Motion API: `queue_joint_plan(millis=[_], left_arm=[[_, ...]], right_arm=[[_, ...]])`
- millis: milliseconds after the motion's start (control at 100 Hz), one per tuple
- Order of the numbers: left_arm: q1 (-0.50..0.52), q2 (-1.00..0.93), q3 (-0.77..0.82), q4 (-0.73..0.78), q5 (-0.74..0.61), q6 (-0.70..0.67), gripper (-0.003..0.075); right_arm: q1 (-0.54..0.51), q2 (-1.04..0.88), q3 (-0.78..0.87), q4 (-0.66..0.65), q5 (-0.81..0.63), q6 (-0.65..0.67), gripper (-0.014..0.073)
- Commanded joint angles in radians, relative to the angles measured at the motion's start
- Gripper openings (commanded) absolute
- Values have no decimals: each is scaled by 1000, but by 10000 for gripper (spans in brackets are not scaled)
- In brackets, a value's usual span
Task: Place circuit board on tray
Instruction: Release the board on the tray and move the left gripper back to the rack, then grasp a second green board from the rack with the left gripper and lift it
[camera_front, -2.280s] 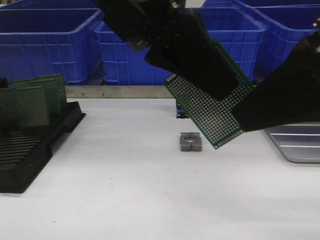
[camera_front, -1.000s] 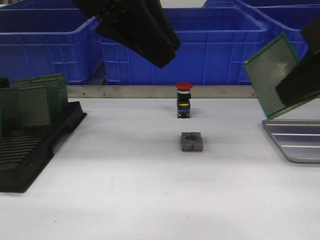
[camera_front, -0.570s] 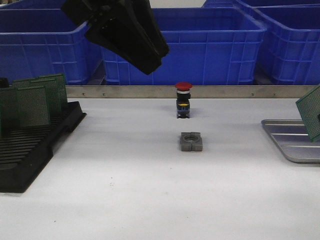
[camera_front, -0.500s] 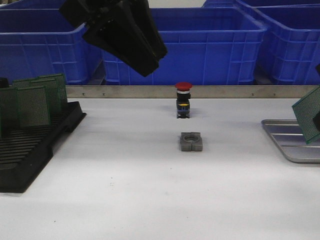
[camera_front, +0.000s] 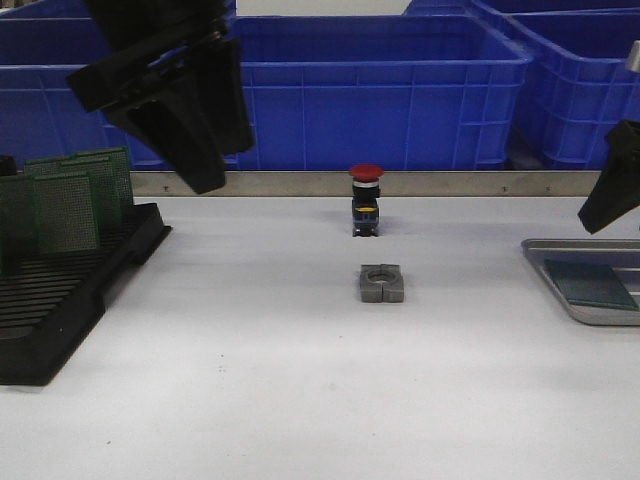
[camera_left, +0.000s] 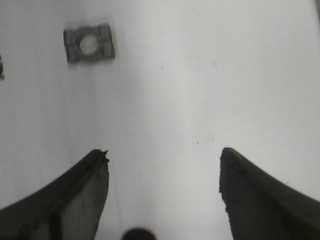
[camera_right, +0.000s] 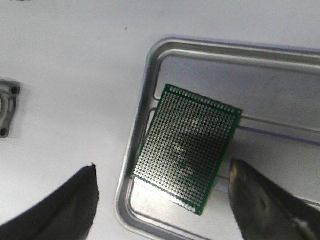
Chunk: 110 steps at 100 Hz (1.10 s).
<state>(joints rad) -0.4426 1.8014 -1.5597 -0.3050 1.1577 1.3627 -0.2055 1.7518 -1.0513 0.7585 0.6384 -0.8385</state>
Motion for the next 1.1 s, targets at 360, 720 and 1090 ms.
queue_joint_plan(millis=[360, 720, 1090], left_arm=[[277, -45, -30, 38, -30, -27, 441], [384, -10, -30, 38, -190, 10, 441], [384, 94, -32, 37, -212, 10, 441]], right_arm=[[-10, -85, -32, 19, 19, -9, 544], [-10, -85, -32, 22, 36, -9, 544], [-10, -85, -32, 27, 59, -9, 544]])
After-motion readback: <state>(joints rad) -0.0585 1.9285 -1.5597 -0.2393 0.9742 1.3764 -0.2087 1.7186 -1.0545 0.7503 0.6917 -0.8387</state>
